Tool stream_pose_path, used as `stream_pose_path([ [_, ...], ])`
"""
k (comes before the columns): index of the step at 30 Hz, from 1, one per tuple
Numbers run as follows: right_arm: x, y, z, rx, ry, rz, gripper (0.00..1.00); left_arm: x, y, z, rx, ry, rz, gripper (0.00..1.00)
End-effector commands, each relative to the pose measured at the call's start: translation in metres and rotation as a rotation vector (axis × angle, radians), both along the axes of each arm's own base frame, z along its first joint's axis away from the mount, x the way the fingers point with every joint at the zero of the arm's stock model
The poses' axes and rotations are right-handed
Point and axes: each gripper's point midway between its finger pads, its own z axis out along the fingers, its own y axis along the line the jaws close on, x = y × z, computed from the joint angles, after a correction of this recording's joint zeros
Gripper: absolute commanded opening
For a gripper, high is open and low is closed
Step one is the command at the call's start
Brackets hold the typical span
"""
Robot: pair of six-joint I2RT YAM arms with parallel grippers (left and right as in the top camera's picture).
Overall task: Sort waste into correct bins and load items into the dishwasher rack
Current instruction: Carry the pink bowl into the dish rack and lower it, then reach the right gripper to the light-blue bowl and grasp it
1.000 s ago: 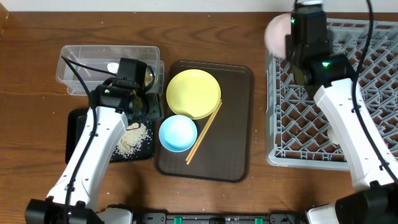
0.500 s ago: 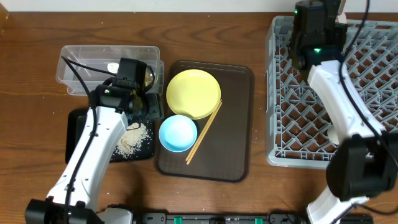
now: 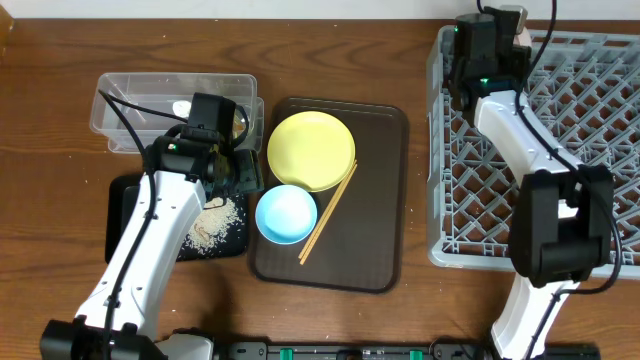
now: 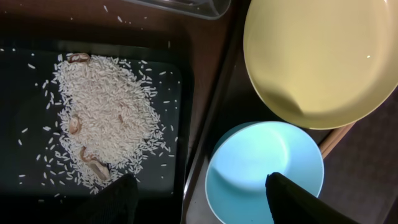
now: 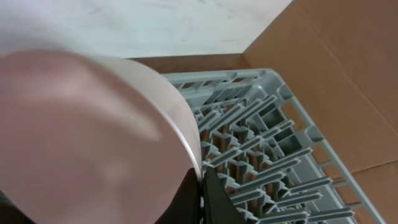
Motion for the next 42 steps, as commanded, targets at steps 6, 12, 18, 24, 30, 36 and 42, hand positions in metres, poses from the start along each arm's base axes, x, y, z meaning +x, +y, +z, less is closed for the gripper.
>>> stream_pose_path([
  [6, 0.004, 0.016, -0.006, 0.011, 0.006, 0.038, 0.01, 0.002, 0.002, 0.004, 0.010, -0.012, 0.004, 0.69],
  [12, -0.002, 0.024, -0.018, 0.010, 0.080, 0.064, 0.01, 0.001, 0.003, 0.004, 0.010, -0.009, 0.004, 0.69],
  [18, -0.013, 0.040, -0.029, 0.003, 0.158, 0.091, 0.01, 0.001, 0.003, 0.004, 0.010, -0.008, 0.004, 0.69],
  [24, -0.035, 0.050, -0.035, 0.104, 0.192, 0.070, 0.01, 0.001, 0.003, 0.004, 0.011, -0.009, 0.004, 0.69],
  [30, -0.057, 0.069, -0.018, 0.287, 0.212, 0.135, 0.29, 0.001, 0.003, 0.004, 0.011, -0.008, 0.004, 0.69],
  [36, -0.074, 0.100, 0.025, 0.464, 0.174, 0.292, 0.50, -0.001, 0.003, 0.003, 0.014, 0.001, 0.004, 0.69],
  [42, -0.096, 0.199, 0.034, 0.847, 0.276, 0.693, 0.50, -0.014, 0.030, -0.001, 0.107, 0.054, 0.130, 0.69],
])
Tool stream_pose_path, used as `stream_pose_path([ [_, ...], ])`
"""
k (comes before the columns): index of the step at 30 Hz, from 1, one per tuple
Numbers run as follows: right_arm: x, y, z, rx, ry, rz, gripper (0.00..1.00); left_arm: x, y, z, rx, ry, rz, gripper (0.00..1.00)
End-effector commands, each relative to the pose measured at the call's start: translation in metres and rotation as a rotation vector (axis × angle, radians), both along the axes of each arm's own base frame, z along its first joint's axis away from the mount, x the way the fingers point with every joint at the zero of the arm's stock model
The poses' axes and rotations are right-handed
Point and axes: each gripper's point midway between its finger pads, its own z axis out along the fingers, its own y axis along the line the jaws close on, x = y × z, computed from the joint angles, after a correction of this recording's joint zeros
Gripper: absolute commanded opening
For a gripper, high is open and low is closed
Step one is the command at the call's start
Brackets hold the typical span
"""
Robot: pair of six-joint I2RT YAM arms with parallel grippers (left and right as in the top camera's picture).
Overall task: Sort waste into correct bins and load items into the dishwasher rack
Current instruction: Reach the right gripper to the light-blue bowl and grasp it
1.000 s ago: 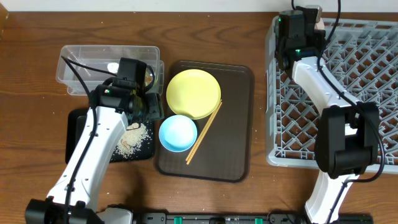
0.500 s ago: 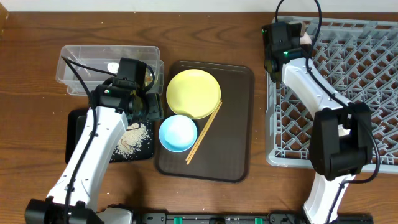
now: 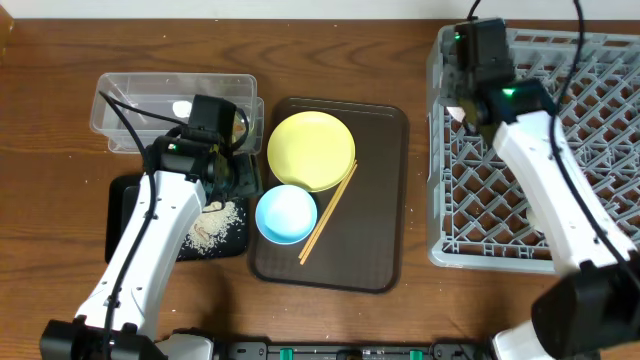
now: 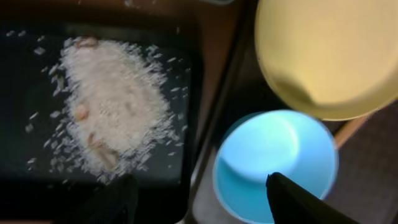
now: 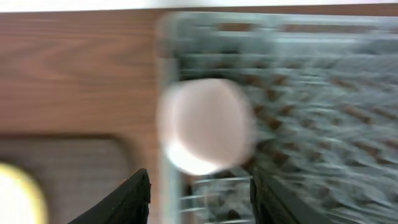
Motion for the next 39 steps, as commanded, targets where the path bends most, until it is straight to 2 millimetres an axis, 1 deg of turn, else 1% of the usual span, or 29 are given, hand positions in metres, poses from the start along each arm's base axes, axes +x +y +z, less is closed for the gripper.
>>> stream_pose_path([
  [1, -0.023, 0.084, -0.010, 0.294, 0.111, 0.307, 0.50, -0.005, 0.031, 0.003, 0.101, 0.011, 0.144, 0.69],
  [3, -0.038, 0.106, -0.019, 0.321, 0.169, 0.389, 0.51, -0.013, 0.050, 0.002, 0.132, 0.040, 0.251, 0.69],
  [4, -0.044, 0.113, -0.024, 0.313, 0.196, 0.412, 0.51, -0.016, 0.056, 0.002, 0.132, 0.051, 0.287, 0.69],
  [8, -0.077, 0.145, -0.053, 0.235, 0.324, 0.556, 0.52, -0.024, 0.085, 0.001, 0.118, 0.078, 0.458, 0.70],
  [11, -0.101, 0.168, -0.075, 0.197, 0.413, 0.635, 0.52, -0.029, 0.103, 0.000, 0.108, 0.085, 0.566, 0.70],
  [13, -0.116, 0.183, -0.089, 0.177, 0.465, 0.675, 0.52, -0.031, 0.109, 0.000, 0.093, 0.088, 0.601, 0.70],
  [15, -0.128, 0.199, -0.105, 0.159, 0.512, 0.711, 0.52, -0.032, 0.111, -0.001, 0.069, 0.094, 0.620, 0.70],
  [21, -0.160, 0.234, -0.145, 0.109, 0.611, 0.798, 0.50, -0.032, 0.113, -0.001, 0.064, 0.094, 0.627, 0.70],
  [24, -0.168, 0.245, -0.159, 0.089, 0.632, 0.801, 0.48, -0.032, 0.113, -0.001, 0.064, 0.094, 0.627, 0.70],
  [25, -0.169, 0.247, -0.162, 0.082, 0.634, 0.793, 0.45, -0.032, 0.112, -0.001, 0.064, 0.095, 0.627, 0.70],
  [27, -0.168, 0.248, -0.170, 0.052, 0.630, 0.761, 0.42, -0.033, 0.112, -0.001, 0.065, 0.099, 0.626, 0.70],
  [31, -0.162, 0.243, -0.178, 0.007, 0.619, 0.701, 0.27, -0.036, 0.112, -0.001, 0.066, 0.111, 0.626, 0.70],
  [35, -0.161, 0.243, -0.179, 0.009, 0.618, 0.701, 0.25, -0.036, 0.112, -0.001, 0.067, 0.112, 0.626, 0.70],
  [39, -0.165, 0.245, -0.179, 0.006, 0.620, 0.710, 0.26, -0.036, 0.112, -0.001, 0.067, 0.113, 0.626, 0.70],
])
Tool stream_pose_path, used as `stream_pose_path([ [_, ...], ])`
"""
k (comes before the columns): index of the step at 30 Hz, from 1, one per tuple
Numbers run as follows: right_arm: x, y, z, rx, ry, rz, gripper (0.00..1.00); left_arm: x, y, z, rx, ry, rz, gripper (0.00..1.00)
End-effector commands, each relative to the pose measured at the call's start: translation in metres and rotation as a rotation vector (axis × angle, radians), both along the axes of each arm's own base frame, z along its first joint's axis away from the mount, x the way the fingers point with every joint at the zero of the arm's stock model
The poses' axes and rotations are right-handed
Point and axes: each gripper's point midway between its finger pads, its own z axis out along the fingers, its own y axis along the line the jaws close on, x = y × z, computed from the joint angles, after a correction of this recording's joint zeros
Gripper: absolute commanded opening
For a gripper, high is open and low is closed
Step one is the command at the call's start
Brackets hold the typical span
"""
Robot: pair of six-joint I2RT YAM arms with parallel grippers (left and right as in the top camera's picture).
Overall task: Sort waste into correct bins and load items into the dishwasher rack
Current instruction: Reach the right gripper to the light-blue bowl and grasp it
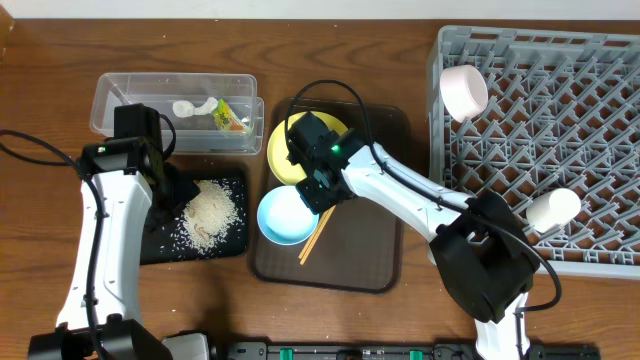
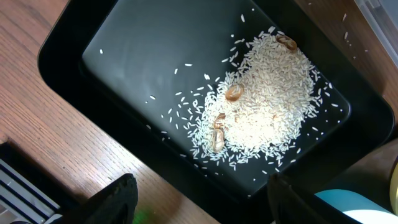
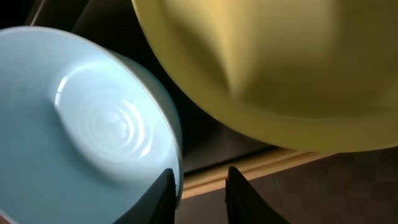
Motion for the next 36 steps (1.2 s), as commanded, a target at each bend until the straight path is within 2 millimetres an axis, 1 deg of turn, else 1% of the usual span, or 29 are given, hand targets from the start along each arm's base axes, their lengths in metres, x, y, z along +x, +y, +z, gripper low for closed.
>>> stream_pose_path([
  [1, -0.004, 0.004, -0.003, -0.016, -0.006, 0.002, 0.26, 0.001, 0.001, 0.003, -0.002, -0.008, 0.013, 0.70],
  [13, -0.018, 0.011, -0.006, -0.025, 0.003, 0.037, 0.27, 0.001, 0.000, 0.003, -0.006, -0.009, 0.013, 0.70],
  [16, -0.019, 0.012, -0.006, -0.024, 0.002, 0.039, 0.24, 0.001, 0.000, 0.003, -0.006, -0.009, 0.013, 0.70],
  [19, -0.019, 0.012, -0.006, -0.024, 0.003, 0.039, 0.19, 0.001, 0.000, 0.003, -0.006, -0.009, 0.013, 0.70],
  [30, -0.022, 0.008, -0.012, -0.033, 0.015, 0.020, 0.14, 0.001, 0.000, 0.003, -0.006, -0.009, 0.013, 0.70],
  [31, -0.022, 0.008, -0.012, -0.033, 0.015, 0.021, 0.13, 0.001, 0.000, 0.003, -0.006, -0.009, 0.013, 0.70],
  [35, -0.022, 0.008, -0.012, -0.033, 0.015, 0.020, 0.01, 0.001, 0.000, 0.003, -0.006, -0.009, 0.013, 0.70],
  [36, -0.022, 0.008, -0.012, -0.033, 0.015, 0.020, 0.01, 0.001, 0.000, 0.003, -0.006, -0.009, 0.013, 0.70],
])
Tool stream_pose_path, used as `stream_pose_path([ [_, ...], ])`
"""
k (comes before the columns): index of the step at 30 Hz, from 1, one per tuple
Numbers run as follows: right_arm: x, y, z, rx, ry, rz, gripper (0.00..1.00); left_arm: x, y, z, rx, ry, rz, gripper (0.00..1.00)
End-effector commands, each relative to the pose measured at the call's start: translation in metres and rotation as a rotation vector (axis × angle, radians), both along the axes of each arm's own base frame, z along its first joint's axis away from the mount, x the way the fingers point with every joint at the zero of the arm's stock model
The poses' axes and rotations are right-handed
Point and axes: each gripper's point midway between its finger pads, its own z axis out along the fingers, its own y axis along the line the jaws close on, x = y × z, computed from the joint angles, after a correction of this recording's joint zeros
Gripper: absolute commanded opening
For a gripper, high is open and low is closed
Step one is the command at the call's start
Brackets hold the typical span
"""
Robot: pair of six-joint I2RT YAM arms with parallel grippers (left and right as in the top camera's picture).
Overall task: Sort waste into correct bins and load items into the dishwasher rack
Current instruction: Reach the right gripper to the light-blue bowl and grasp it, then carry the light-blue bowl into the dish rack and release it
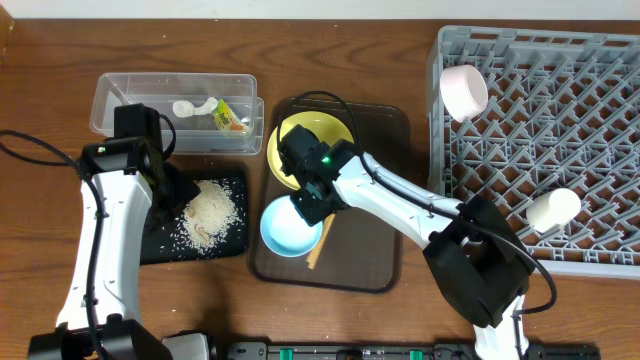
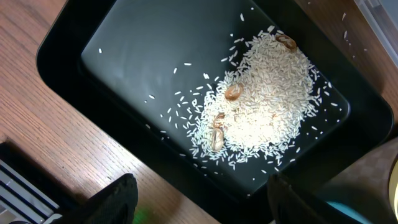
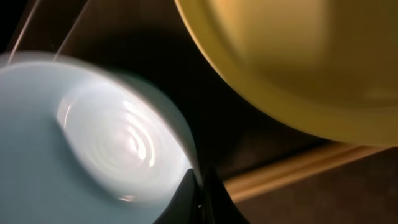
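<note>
A light blue bowl sits on the brown tray, and my right gripper is shut on its right rim. Behind the bowl lies a yellow plate, partly under the right arm. Wooden chopsticks lie beside the bowl. The grey dishwasher rack holds a pink cup and a white cup. My left gripper hangs open over a black tray holding a rice pile.
Two clear plastic bins with small scraps of waste stand behind the black tray on the wooden table. The rack fills the right side of the table.
My right gripper was open astride the blue bowl's rim and is now shut on it. The bowl sits slightly nearer the tray's front. The left arm has not moved.
My right gripper first held the pink cup at the rack's far left corner, then was open with the cup left in the rack. The left gripper went from the bowl's edge to over the rice tray. The right gripper came to the blue bowl and now grips it.
</note>
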Motion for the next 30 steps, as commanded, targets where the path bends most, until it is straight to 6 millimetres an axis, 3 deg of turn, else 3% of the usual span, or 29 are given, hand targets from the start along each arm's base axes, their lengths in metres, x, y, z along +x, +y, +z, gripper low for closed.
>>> stream_pose_path([
  [1, -0.003, -0.001, -0.005, -0.013, 0.006, -0.003, 0.01, 0.001, 0.001, 0.003, -0.002, -0.008, 0.013, 0.70],
  [7, 0.011, -0.004, 0.005, -0.004, -0.026, -0.031, 0.01, 0.001, 0.001, 0.003, -0.002, -0.008, 0.013, 0.70],
  [10, 0.033, -0.013, 0.028, 0.011, -0.096, -0.074, 0.01, 0.001, 0.001, 0.003, -0.002, -0.008, 0.013, 0.70],
  [13, 0.064, -0.035, 0.069, 0.028, -0.224, -0.152, 0.01, 0.001, 0.001, 0.003, -0.002, -0.008, 0.013, 0.70],
  [16, 0.100, -0.077, 0.123, 0.016, -0.408, -0.273, 0.01, 0.001, 0.001, 0.003, -0.002, -0.008, 0.013, 0.70],
  [21, 0.140, -0.158, 0.195, -0.048, -0.665, -0.445, 0.01, 0.001, 0.001, 0.003, -0.002, -0.009, 0.013, 0.70],
  [26, 0.169, -0.241, 0.237, -0.186, -0.844, -0.584, 0.01, 0.001, 0.001, 0.003, -0.002, -0.009, 0.013, 0.70],
  [30, 0.183, -0.320, 0.260, -0.418, -0.958, -0.682, 0.01, 0.001, 0.001, 0.003, -0.002, -0.009, 0.013, 0.70],
])
